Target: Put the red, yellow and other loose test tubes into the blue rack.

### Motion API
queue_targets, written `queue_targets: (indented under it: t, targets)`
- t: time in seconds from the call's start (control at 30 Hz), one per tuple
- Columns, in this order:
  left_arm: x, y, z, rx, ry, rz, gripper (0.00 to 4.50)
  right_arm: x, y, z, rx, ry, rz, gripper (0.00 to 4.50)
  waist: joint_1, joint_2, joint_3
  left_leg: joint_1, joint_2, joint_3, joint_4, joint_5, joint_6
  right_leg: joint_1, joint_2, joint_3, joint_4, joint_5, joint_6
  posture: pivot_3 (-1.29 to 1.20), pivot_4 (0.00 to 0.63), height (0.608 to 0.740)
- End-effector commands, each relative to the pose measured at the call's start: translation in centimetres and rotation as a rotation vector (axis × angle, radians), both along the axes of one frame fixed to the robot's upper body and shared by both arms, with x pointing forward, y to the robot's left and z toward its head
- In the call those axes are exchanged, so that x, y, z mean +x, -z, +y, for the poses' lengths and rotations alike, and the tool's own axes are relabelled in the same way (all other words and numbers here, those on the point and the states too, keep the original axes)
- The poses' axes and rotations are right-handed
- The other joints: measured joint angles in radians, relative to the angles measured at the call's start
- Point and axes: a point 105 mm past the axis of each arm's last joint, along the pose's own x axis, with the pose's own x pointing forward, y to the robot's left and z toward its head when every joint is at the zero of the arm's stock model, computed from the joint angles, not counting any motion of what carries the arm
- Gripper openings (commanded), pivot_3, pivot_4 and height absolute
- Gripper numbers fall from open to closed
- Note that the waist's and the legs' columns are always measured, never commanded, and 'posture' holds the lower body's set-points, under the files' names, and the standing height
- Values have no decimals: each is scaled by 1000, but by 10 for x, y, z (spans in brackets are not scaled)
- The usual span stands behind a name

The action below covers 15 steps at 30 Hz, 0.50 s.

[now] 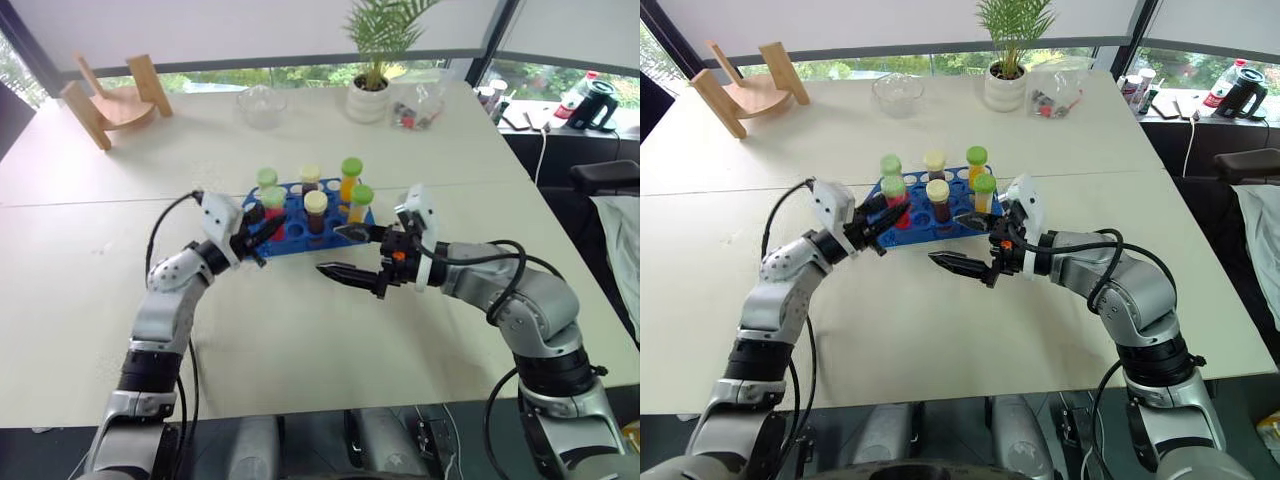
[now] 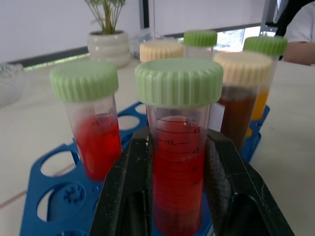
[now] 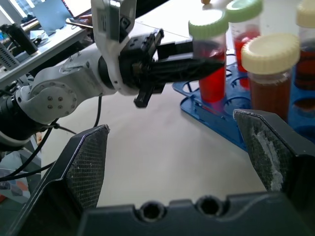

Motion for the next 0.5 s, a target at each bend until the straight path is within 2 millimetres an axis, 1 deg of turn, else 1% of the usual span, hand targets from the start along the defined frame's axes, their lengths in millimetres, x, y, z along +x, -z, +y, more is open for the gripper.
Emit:
queue_targets:
  t: [0.03,0.2,0.27,0.3,0.4,0.43,0.47,0.5]
  targets:
    - [-1,-6,2,9,-8,-19,825,-3,-9,5,26,-26,-43,4500,0,0,0,0,0,0,0,0,0,0,0,0,0,0,0,0,150,740]
    - [4,-6,9,-2,-59,-17,825,-2,-9,7,30,-32,-44,4500,0,0,0,0,0,0,0,0,0,0,0,0,0,0,0,0,150,740]
    - [4,-9,11,-19,-48,-9,1850,-2,-9,7,28,-35,-43,4500,0,0,0,0,0,0,0,0,0,0,0,0,0,0,0,0,150,740]
    - [5,-11,13,-21,-51,-12,2160,-2,-9,7,27,-36,-43,4500,0,0,0,0,0,0,0,0,0,0,0,0,0,0,0,0,150,740]
    - [6,-19,21,26,-71,-25,3655,-3,-8,4,20,-37,-40,4500,0,0,0,0,0,0,0,0,0,0,0,0,0,0,0,0,150,740]
    - [4,-20,24,48,-73,-22,4089,-5,-7,3,16,-39,-37,4500,0,0,0,0,0,0,0,0,0,0,0,0,0,0,0,0,150,740]
    - [0,-24,29,67,-64,-21,4435,-7,-5,1,8,-42,-32,4500,0,0,0,0,0,0,0,0,0,0,0,0,-1,0,0,0,150,740]
    - [-4,-26,33,86,-54,-14,4435,-10,-4,-3,-1,-45,-26,4500,-1,0,0,0,0,0,0,0,0,0,0,0,-1,0,0,0,150,740]
